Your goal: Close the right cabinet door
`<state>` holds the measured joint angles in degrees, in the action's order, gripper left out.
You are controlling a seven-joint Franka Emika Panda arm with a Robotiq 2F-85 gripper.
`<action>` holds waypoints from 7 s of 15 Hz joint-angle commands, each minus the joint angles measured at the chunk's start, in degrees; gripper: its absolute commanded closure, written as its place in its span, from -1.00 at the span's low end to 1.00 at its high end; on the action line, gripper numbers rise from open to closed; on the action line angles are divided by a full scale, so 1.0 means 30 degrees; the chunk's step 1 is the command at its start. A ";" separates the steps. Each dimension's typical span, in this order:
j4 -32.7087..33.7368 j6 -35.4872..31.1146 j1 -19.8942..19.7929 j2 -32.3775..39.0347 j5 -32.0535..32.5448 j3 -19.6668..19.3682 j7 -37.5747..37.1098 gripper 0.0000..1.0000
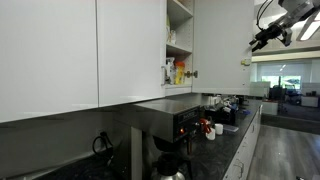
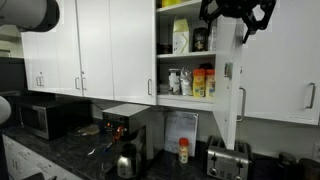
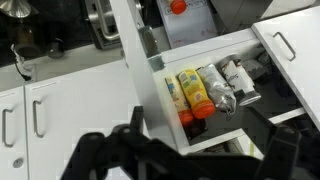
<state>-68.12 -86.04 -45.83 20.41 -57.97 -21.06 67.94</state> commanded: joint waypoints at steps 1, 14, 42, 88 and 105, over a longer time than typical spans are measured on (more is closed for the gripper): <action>0.0754 0.1049 -0.0359 0.0561 -0.0276 0.0170 0.0816 -1.00; -0.0820 0.3521 0.0482 -0.0954 0.0708 0.0290 0.2909 -1.00; -1.4703 -0.3723 0.7028 -1.1482 0.5081 -0.0151 0.4042 -1.00; -2.0175 -1.1567 1.1251 -1.7049 1.2793 0.1362 0.2682 -1.00; -2.0041 -1.3172 1.4704 -1.6312 0.9180 -0.1861 0.3939 -1.00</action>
<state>-128.48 -124.55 -3.16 -29.66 -27.29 -25.23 76.75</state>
